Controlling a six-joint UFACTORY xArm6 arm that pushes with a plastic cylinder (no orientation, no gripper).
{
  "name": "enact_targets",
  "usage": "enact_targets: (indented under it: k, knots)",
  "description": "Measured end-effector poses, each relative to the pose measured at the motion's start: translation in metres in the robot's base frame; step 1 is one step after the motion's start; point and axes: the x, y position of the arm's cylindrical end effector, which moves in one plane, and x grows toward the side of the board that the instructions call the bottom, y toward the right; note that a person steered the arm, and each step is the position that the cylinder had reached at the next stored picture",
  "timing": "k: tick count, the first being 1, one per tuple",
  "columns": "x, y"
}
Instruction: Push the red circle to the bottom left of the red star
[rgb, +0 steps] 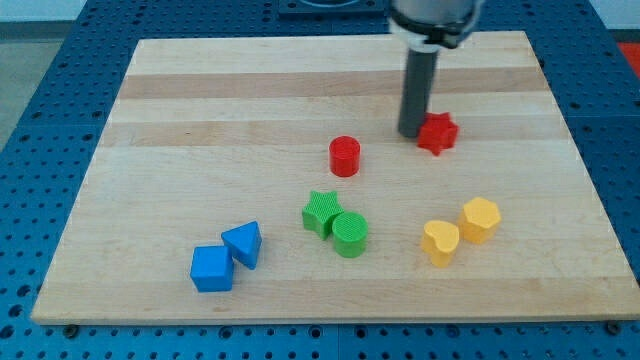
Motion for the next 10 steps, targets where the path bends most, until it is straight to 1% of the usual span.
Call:
enact_targets:
  k: [1, 2, 3, 4, 5, 6, 7, 8, 9, 10]
  knots:
    - [0.0, 0.019]
    - [0.0, 0.019]
    - [-0.025, -0.017]
    - [-0.034, -0.08]
    - [-0.027, -0.14]
    - [0.005, -0.174]
    - [0.011, -0.174]
    - [0.029, -0.154]
    - [0.039, -0.109]
    - [0.039, -0.09]
